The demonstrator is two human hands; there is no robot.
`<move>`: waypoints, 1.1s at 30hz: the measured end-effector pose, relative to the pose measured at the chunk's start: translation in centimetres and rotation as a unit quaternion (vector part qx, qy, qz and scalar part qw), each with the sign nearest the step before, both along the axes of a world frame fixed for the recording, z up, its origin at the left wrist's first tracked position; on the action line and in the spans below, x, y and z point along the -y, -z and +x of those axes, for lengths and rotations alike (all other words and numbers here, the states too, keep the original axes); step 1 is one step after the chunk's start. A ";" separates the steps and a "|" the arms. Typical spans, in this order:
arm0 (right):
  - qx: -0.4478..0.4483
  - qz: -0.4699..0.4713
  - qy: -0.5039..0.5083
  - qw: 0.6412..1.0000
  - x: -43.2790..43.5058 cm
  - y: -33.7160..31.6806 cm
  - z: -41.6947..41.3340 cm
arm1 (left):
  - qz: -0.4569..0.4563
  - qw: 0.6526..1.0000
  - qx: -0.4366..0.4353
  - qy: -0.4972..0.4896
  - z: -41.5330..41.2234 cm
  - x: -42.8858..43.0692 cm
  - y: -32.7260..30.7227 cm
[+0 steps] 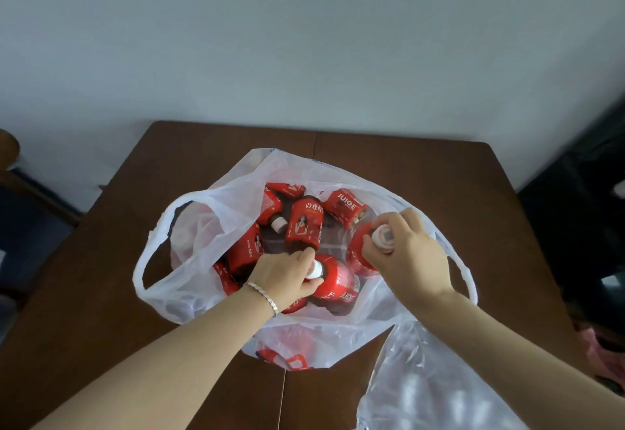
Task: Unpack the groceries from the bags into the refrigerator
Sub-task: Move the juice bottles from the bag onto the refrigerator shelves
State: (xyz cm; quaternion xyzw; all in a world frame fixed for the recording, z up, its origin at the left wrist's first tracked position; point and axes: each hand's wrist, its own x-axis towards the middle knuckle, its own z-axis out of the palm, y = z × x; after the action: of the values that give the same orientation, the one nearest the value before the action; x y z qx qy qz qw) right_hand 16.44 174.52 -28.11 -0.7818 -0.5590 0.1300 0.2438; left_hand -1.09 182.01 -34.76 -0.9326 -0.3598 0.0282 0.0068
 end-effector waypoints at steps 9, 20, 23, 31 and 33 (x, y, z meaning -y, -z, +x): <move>0.071 -0.080 -0.009 0.994 4.3 -5.4 -2.0 | -0.001 0.997 0.023 -0.068 -0.1 0.4 -7.1; 0.077 -0.054 0.221 0.971 14.5 -13.1 -5.7 | 0.077 0.961 0.096 0.249 1.2 6.5 -20.3; 0.096 -0.048 0.300 0.948 20.5 -14.7 -6.5 | 0.075 0.928 0.124 0.342 3.5 11.1 -21.6; 0.124 -0.063 0.497 0.856 40.2 -16.8 -9.7 | 0.087 0.789 0.208 0.571 9.1 29.3 -23.9; 0.134 -0.078 0.550 0.820 45.6 -17.0 -11.0 | 0.071 0.762 0.204 0.611 9.7 35.1 -24.3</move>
State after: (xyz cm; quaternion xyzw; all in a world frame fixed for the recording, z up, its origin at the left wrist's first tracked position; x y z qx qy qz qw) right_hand 5.45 128.88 -11.10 -0.9855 -0.0509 -0.0882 0.1357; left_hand 8.62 146.87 -10.49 -0.9356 0.2921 -0.1980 0.0149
